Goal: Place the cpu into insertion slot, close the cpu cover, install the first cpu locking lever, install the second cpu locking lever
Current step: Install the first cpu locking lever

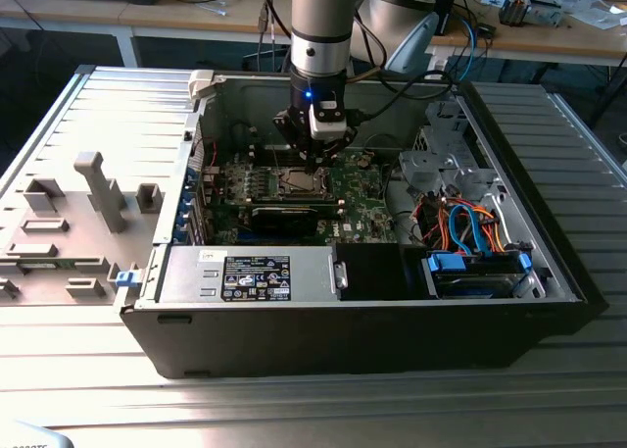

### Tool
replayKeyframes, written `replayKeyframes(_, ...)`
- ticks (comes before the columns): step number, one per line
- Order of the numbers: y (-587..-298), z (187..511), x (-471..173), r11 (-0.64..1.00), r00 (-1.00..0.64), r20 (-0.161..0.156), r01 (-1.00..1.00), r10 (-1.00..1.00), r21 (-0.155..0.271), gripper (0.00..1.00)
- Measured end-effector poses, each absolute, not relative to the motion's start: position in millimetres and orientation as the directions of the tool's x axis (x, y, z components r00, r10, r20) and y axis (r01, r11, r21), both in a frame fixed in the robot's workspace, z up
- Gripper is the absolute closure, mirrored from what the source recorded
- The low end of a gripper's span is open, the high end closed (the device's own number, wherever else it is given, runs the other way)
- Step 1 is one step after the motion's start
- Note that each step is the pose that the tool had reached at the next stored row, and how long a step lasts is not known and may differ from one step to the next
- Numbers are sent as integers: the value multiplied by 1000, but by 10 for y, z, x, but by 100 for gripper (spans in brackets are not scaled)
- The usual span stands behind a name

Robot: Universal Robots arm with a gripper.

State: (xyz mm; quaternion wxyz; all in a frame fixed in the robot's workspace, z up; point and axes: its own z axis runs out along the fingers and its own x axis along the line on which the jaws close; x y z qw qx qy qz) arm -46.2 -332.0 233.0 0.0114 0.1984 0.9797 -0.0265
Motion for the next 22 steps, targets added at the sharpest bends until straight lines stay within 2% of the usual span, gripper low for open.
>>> replayKeyframes(22,-3320,2329,-462,924,-925,-33,379,378,-47,89)
